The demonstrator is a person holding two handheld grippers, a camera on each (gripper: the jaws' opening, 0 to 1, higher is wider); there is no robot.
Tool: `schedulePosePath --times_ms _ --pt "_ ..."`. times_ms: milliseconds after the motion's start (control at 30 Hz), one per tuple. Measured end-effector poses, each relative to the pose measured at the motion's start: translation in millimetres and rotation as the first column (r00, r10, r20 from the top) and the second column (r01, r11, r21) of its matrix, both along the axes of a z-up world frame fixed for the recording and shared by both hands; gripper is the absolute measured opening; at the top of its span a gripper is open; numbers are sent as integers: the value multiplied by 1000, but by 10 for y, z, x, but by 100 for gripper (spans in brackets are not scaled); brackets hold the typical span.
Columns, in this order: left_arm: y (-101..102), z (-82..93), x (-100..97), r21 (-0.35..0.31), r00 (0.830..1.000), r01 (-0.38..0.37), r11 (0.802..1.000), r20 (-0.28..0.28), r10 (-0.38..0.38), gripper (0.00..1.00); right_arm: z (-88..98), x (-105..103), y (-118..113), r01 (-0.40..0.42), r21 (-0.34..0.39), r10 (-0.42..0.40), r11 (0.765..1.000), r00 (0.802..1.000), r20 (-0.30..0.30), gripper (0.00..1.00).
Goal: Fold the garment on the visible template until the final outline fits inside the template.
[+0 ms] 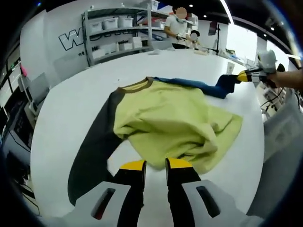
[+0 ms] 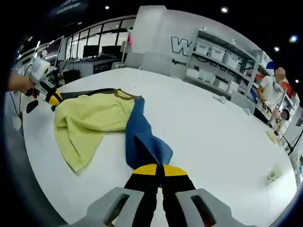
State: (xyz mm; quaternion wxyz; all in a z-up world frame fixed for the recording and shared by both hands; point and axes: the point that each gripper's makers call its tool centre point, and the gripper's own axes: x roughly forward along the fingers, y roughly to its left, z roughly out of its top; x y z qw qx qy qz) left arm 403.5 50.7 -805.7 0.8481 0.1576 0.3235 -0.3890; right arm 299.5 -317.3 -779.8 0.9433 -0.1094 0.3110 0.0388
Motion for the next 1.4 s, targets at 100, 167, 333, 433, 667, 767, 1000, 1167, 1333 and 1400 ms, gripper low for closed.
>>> schedulePosePath --times_ms 100,167,333,433,667,767,1000,1167,1333,1400 --pt "-9 -48 -3 0 1000 -7 1000 -22 7 22 -128 -17 -19 21 1 -21 1000 999 -41 0" --pt "-23 -51 -6 -8 1000 -9 1000 -30 9 22 -171 -22 -12 31 17 -31 999 998 -47 0" --pt "-51 -84 -14 -16 999 -6 1000 -51 5 22 -240 -60 64 37 51 -34 998 997 -70 2" --pt "-52 -86 -13 -20 998 -7 1000 -57 6 22 -254 -82 148 39 92 -32 995 997 -77 8" --pt "-25 -106 -1 -18 998 -7 1000 -69 6 23 -172 -84 352 27 137 -21 990 999 -47 16" --pt "-20 -116 -10 -18 997 -7 1000 -75 6 23 -144 -84 502 -1 153 6 988 999 -34 17" --pt "-41 -154 -60 -17 996 15 1000 -88 -16 24 -214 -167 965 -75 230 92 970 994 -63 25" --pt "-51 -174 -51 -24 995 11 1000 -97 -13 24 -321 -225 1248 -85 303 119 949 988 -97 31" --pt "-73 -187 -27 -42 994 -9 999 -106 4 23 -437 -246 1376 -89 299 129 950 985 -117 31" --pt "-88 -201 -32 -33 994 6 999 -106 -9 23 -463 -259 1423 -100 287 140 953 983 -121 31"
